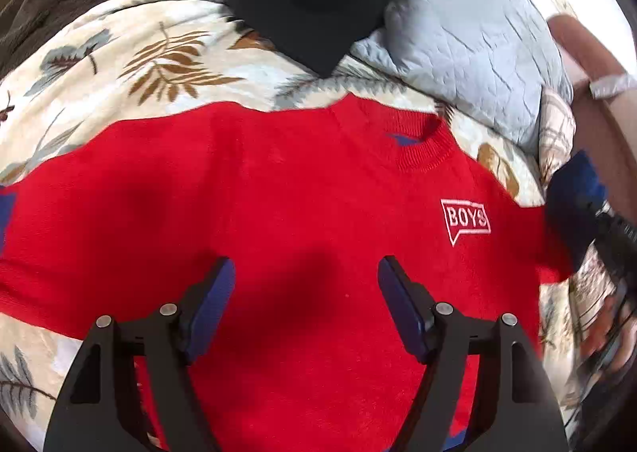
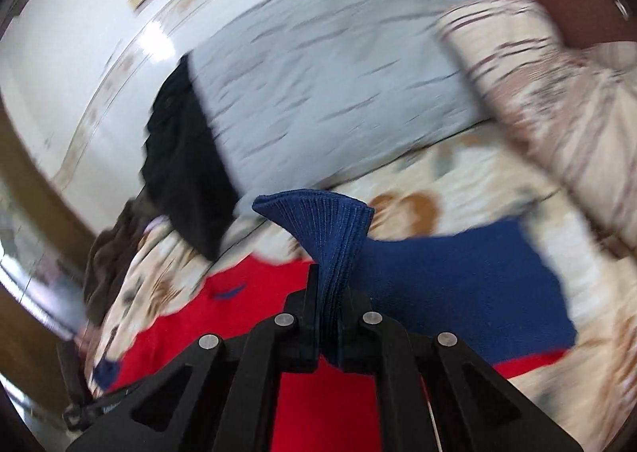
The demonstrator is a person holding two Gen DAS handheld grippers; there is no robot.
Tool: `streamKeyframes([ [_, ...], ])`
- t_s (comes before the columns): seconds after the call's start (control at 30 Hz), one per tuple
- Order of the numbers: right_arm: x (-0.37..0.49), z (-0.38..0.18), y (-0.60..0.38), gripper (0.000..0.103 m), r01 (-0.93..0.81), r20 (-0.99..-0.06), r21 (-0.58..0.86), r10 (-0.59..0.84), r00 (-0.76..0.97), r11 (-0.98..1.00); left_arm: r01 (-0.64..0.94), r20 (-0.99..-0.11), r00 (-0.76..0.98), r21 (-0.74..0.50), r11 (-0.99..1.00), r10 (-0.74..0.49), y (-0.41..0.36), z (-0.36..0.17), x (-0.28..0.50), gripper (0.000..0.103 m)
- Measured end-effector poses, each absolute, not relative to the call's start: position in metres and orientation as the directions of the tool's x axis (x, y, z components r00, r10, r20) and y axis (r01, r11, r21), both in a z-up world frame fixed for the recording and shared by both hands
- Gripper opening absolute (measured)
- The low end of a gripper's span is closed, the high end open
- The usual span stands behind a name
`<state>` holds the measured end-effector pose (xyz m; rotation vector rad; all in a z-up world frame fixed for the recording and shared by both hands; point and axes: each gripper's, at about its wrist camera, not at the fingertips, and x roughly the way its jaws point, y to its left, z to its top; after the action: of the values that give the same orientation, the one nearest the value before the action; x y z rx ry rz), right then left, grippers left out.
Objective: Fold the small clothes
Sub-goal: 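Fold the held sleeve across the red body with the right gripper, release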
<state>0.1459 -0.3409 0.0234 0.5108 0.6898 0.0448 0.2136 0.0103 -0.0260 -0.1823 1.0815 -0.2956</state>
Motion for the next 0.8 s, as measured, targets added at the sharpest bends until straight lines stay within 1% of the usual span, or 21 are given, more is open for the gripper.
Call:
streamKeyframes([
  [0.17, 0.167, 0.019, -0.263, 0.005, 0.014, -0.618, 0.457, 0.306, 0.724, 0.889, 0.119, -0.827, 0.410, -0.369, 0.922, -0.384, 0.033, -0.019, 0.220, 0.074],
  [0.27, 0.175, 0.016, -0.215, 0.005, -0.053, -0.626, 0.457, 0.364, 0.690, 0.888, 0.094, -0.811, 0.427, -0.401, 0.911, -0.401, 0.050, -0.011, 0.222, 0.074],
  [0.47, 0.184, -0.007, -0.143, 0.006, -0.122, -0.659, 0.462, 0.432, 0.615, 0.878, 0.049, -0.776, 0.466, -0.458, 0.887, -0.426, 0.085, 0.003, 0.224, 0.074],
  [0.53, 0.187, -0.025, -0.126, 0.015, -0.114, -0.701, 0.465, 0.443, 0.558, 0.878, 0.042, -0.768, 0.465, -0.477, 0.878, -0.440, 0.090, 0.002, 0.226, 0.074],
  [0.6, 0.185, -0.045, -0.115, 0.017, -0.104, -0.752, 0.474, 0.463, 0.469, 0.874, 0.055, -0.758, 0.438, -0.514, 0.856, -0.483, 0.089, -0.003, 0.228, 0.074],
  [0.67, 0.173, -0.049, -0.117, 0.018, -0.113, -0.758, 0.483, 0.479, 0.442, 0.868, 0.076, -0.747, 0.399, -0.551, 0.831, -0.531, 0.084, -0.008, 0.229, 0.074],
  [0.7, 0.165, -0.046, -0.122, 0.022, -0.123, -0.749, 0.484, 0.483, 0.454, 0.866, 0.090, -0.743, 0.375, -0.565, 0.820, -0.554, 0.080, -0.010, 0.229, 0.074],
  [0.73, 0.156, -0.041, -0.132, 0.031, -0.129, -0.736, 0.483, 0.482, 0.476, 0.866, 0.107, -0.741, 0.344, -0.579, 0.808, -0.576, 0.073, -0.013, 0.229, 0.074],
  [0.8, 0.140, -0.033, -0.157, 0.040, -0.105, -0.715, 0.485, 0.462, 0.524, 0.868, 0.140, -0.739, 0.291, -0.596, 0.791, -0.608, 0.059, -0.018, 0.228, 0.074],
])
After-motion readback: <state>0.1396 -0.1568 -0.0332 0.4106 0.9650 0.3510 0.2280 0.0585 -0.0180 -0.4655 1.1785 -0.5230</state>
